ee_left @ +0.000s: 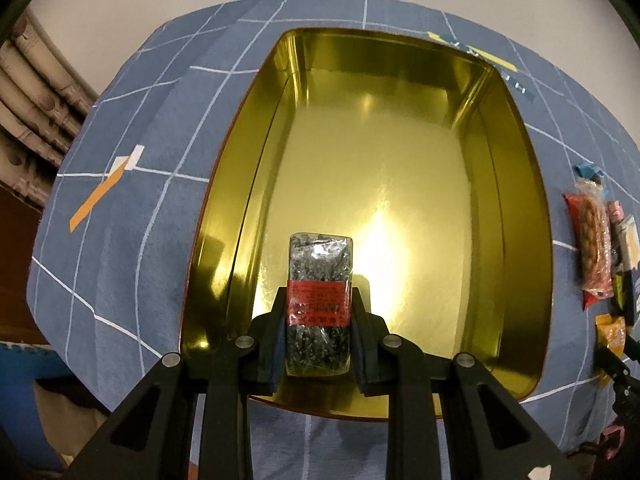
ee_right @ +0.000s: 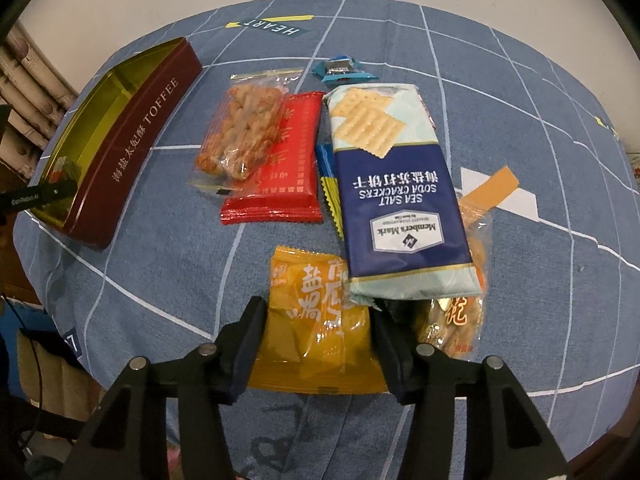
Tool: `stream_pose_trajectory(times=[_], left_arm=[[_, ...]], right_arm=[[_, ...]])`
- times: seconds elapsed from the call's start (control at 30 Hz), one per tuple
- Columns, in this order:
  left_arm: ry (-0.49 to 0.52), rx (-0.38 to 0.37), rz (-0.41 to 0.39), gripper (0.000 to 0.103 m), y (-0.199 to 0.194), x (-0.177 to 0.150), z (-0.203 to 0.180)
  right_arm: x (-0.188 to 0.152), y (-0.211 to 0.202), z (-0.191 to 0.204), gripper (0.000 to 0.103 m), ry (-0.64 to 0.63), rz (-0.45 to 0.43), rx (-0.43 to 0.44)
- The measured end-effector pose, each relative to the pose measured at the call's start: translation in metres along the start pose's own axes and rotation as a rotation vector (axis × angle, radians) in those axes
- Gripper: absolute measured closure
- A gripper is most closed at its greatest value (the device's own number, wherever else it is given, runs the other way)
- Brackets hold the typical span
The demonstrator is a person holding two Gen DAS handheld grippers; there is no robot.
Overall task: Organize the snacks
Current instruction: 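Carry the seaweed packet into the tin with left tool while right tool grasps yellow bag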
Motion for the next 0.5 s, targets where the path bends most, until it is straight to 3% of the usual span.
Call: stream_pose_trajectory(times=[0.4, 0.5], left_arm=[[0.021, 0.029, 0.008, 0.076, 0.003, -0.0026, -0.0004], [0.02, 0.029, 0.003, 0.07, 0.0006, -0.0041, -0.0023]], right_arm=[[-0.0051, -0.0011, 0.0032, 0.054, -0.011, -0.006, -0.013], [-0.0059, -0.0031, 0.0043, 0.055, -0.013, -0.012, -0.015]])
Point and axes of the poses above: each gripper's, at about its wrist camera, not at the fingertips, and y roughly the way its jaws point, z to its left, x to its top, the point moved 4 cm from there along y, roughly the way its jaws point, and after that the axes turned 7 degrees about -y, right-handed, at the moved point
